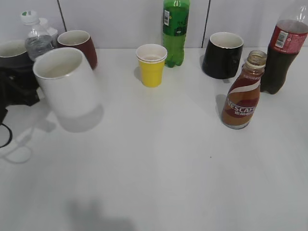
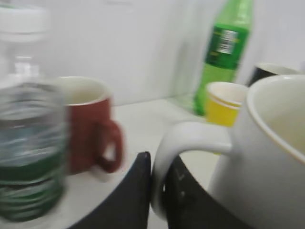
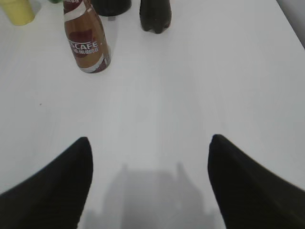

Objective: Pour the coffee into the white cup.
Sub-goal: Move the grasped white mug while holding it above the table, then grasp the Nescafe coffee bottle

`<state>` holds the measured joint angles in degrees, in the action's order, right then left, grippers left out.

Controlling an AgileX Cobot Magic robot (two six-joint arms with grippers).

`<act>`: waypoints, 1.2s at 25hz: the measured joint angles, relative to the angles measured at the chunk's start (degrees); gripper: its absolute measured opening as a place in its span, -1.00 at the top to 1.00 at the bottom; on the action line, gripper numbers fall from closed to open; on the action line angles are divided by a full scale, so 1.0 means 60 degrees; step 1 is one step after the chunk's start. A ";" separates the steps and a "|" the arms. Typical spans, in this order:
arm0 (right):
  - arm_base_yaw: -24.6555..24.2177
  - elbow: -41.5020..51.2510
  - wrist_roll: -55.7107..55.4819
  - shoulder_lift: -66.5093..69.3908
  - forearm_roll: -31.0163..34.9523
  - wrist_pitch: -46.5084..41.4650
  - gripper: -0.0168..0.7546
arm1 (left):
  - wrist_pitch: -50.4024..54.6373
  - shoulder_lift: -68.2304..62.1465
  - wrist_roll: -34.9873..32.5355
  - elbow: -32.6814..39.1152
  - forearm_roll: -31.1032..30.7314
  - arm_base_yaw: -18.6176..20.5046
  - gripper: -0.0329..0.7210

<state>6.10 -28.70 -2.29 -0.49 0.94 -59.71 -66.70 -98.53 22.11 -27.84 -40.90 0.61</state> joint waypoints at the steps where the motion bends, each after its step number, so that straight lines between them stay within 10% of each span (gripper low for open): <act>1: 0.0000 0.0000 0.0000 0.0000 0.0000 0.0000 -0.57 | 0.0000 0.0000 0.0000 -0.0029 -0.0073 -0.0150 0.77; 25: 0.0000 -0.0017 0.0008 0.0023 0.0000 0.0011 -0.57 | -0.0011 0.0000 0.0255 -0.0488 -0.1206 -0.0551 0.77; 30: 0.0000 -0.0265 0.0687 0.1201 -0.0018 0.1997 -0.57 | -0.0011 0.0000 0.0255 -0.0488 -0.0948 -0.0551 0.77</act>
<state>6.10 -30.29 1.83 6.72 0.83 -47.73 -66.77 -98.53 23.64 -30.77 -46.59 -2.69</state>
